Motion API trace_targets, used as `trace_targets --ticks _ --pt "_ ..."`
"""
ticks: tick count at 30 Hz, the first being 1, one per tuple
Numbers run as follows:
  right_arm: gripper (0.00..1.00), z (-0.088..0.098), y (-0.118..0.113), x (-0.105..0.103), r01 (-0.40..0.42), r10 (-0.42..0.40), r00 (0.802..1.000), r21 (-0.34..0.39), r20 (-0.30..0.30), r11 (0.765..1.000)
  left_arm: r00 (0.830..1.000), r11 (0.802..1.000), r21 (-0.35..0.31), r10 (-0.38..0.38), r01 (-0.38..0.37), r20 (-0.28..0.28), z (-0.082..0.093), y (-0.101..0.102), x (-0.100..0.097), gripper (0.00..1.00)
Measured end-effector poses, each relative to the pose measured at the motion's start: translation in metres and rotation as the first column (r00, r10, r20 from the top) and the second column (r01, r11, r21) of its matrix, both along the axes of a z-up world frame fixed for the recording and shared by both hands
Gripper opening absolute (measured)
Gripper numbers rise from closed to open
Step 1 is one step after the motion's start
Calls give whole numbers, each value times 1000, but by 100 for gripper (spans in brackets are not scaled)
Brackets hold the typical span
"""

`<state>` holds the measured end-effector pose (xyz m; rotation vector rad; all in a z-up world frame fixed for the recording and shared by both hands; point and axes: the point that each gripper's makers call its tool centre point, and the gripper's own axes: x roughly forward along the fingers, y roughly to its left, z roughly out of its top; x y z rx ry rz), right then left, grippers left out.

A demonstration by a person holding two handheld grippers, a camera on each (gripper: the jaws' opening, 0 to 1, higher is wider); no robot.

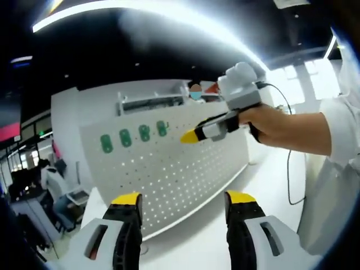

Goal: Insert the hook assembly into the mounting plate slot until the hook locks in place.

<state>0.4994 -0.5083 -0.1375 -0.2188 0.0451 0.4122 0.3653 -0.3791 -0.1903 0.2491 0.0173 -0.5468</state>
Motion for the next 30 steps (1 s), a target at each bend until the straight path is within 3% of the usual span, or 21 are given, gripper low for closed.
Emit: trace_targets --ticks 10,21,30 --pt "55 7 -17 -39 -145 145 989 -23 8 989 999 999 -32 44 -44 17 16 -6 4 63" --pt "61 7 -49 -74 -202 202 979 7 -7 979 996 995 -47 86 -85 13 26 -15 0 66" --pt "69 -2 -58 -100 -263 264 964 58 -17 963 990 985 -100 143 -142 5 31 -16 -10 67"
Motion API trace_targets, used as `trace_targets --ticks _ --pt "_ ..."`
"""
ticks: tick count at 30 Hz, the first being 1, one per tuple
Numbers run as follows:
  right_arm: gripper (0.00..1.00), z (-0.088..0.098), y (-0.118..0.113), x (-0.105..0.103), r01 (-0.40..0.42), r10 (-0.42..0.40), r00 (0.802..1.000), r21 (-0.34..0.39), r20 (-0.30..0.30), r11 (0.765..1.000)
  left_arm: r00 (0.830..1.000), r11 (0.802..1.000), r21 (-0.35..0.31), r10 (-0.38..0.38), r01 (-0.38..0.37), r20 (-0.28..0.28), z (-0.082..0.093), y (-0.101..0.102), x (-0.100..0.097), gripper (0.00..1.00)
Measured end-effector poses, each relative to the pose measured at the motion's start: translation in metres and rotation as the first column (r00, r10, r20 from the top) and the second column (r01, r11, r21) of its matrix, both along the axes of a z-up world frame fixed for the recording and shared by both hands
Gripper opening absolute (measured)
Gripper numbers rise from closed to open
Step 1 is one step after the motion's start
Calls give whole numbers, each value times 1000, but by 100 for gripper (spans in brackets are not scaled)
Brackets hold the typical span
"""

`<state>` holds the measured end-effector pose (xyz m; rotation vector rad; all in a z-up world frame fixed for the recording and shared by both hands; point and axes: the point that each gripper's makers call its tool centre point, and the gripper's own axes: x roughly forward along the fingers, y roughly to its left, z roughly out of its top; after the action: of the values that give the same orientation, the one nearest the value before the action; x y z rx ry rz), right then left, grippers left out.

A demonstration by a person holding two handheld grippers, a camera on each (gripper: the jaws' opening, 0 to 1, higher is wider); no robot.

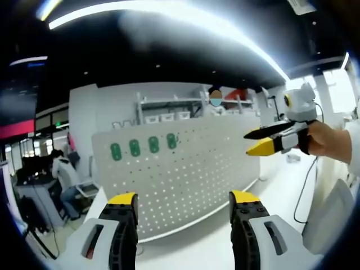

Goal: Insert the hook assembly into the mounting plate slot until the hook locks in place.

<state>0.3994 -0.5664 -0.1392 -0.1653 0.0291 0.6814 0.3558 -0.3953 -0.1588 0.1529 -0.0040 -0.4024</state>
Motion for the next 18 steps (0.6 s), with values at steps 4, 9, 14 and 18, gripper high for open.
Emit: trace_targets --ticks 4,9,14,18 --pt "74 -1 -4 -10 -21 21 1000 17 15 1000 1000 1000 -1 16 -16 7 0 -3 -3 67" --pt "83 -7 -7 -16 -38 38 999 11 19 999 999 999 -13 36 -36 5 -4 -5 -5 67" --pt "91 -11 -9 -23 -53 53 998 18 25 998 998 998 -25 61 -61 4 -5 -2 -7 68" --pt "93 -13 -10 -26 -67 66 998 25 22 997 997 996 -36 80 -80 5 -3 1 -8 68"
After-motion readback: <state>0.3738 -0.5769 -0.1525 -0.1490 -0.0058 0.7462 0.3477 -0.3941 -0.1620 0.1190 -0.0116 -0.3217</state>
